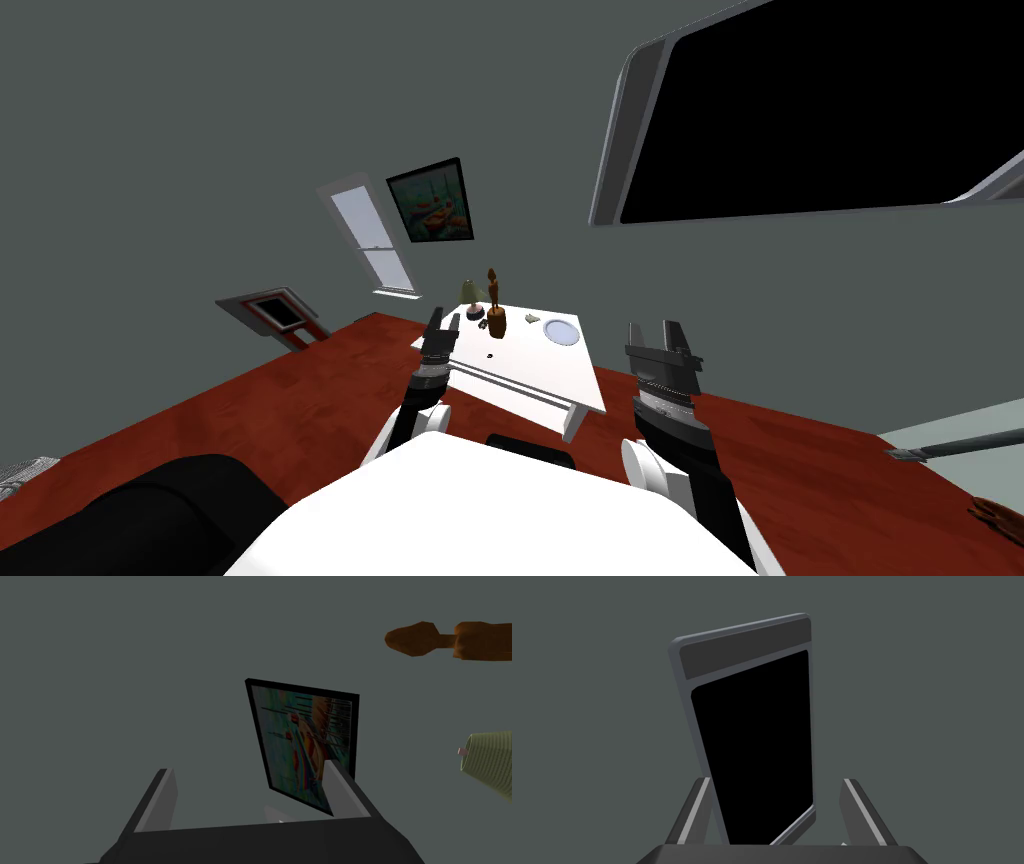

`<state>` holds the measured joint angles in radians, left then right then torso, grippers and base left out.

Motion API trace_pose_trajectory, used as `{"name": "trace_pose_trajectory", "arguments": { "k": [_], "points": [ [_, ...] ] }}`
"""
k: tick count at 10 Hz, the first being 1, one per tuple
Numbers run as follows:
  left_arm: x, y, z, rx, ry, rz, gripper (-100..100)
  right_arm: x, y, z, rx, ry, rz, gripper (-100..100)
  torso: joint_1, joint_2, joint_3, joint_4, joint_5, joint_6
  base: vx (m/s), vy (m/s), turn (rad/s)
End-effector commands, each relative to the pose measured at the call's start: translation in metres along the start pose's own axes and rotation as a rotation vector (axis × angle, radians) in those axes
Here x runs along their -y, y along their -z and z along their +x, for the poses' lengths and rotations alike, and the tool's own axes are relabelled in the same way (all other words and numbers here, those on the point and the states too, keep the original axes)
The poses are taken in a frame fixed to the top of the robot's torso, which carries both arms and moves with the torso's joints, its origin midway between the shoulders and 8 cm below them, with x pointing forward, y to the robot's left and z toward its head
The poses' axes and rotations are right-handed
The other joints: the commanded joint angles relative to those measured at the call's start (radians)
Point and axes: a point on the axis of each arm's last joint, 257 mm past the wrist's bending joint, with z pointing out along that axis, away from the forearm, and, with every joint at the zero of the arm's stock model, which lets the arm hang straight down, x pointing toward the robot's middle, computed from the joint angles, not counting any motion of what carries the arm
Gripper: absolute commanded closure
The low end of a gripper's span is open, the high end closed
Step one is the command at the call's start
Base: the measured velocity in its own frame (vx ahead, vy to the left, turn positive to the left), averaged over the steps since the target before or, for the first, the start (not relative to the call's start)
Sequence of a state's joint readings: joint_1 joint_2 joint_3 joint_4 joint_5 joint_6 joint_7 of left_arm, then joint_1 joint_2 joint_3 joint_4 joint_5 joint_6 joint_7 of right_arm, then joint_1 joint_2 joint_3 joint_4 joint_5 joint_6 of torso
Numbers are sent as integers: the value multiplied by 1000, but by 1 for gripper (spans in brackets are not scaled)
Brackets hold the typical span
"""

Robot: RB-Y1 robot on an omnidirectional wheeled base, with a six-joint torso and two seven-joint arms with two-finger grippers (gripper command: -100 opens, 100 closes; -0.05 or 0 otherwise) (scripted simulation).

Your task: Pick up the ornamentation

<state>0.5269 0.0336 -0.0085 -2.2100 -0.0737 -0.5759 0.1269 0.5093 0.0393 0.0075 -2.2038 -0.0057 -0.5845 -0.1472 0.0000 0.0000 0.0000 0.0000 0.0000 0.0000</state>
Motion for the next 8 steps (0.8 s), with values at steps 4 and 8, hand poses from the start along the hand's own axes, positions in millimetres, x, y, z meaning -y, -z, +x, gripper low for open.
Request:
{"name": "trace_pose_trajectory", "arguments": {
  "k": [4,8],
  "points": [
    [-39,-2,0,-40,47,-80,-100,0,0,0,0,0,0,0,3,0,0,0,1,0,-9,34,-75],
    [-85,-5,-6,-38,114,-175,-100,0,0,0,0,0,0,0,6,0,0,0,1,0,-5,63,-88]
  ]
}}
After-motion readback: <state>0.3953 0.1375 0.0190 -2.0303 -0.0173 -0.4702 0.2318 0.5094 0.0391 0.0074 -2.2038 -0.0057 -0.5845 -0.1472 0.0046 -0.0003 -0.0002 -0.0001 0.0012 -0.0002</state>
